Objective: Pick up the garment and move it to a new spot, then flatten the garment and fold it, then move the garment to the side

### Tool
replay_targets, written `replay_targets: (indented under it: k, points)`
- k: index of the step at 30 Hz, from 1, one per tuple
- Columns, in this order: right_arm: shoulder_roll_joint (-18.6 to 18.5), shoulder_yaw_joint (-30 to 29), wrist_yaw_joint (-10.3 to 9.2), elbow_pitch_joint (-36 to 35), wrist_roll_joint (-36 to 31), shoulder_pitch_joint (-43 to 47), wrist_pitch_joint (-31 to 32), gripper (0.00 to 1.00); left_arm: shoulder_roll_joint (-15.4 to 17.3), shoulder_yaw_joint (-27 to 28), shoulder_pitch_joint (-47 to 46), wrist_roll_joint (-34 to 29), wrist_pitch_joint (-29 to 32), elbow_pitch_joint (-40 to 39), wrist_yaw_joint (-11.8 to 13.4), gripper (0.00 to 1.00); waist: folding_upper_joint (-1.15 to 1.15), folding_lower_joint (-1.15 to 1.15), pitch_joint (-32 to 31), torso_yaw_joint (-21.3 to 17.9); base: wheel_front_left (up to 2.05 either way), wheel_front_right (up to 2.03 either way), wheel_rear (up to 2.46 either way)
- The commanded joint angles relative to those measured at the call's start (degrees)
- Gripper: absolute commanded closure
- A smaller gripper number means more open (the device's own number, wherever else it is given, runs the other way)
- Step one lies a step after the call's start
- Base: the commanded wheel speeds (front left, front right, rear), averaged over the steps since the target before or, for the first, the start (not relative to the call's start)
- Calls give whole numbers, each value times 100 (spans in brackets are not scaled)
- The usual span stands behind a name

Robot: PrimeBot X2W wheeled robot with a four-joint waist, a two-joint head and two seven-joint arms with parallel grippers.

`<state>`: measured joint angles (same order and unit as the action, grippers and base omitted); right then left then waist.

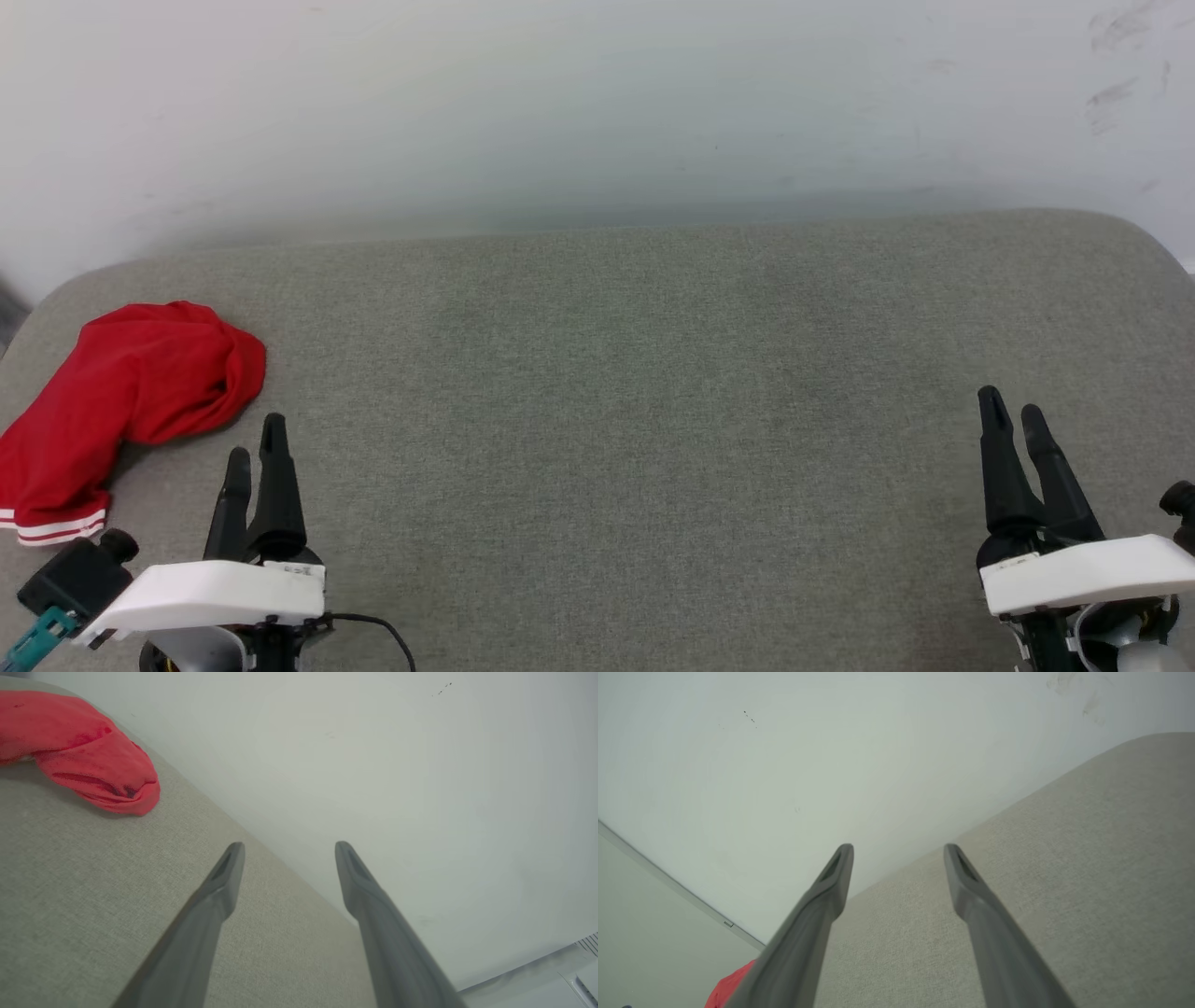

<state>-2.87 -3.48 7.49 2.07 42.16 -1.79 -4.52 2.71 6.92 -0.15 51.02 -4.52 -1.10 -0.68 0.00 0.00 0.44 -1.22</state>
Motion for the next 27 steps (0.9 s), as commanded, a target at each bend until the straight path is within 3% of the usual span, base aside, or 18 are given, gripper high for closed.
replay_targets:
  k: [1,13,27]
  points:
    - [-8,3,0,-155,-280,-61,-55,0,13,-79,-7,-298,-54,-180,68,0,0,0,3,-1,0,0,0]
    - [-25,240,0,-391,-1808,26,-261,0,159,-955,132,-1897,-263,-468,466,0,0,0,16,-40,0,0,0]
    - [-6,290,0,-220,-3026,115,-480,0,839,-2219,27,-2912,-482,-416,1606,0,0,0,18,-88,0,0,0]
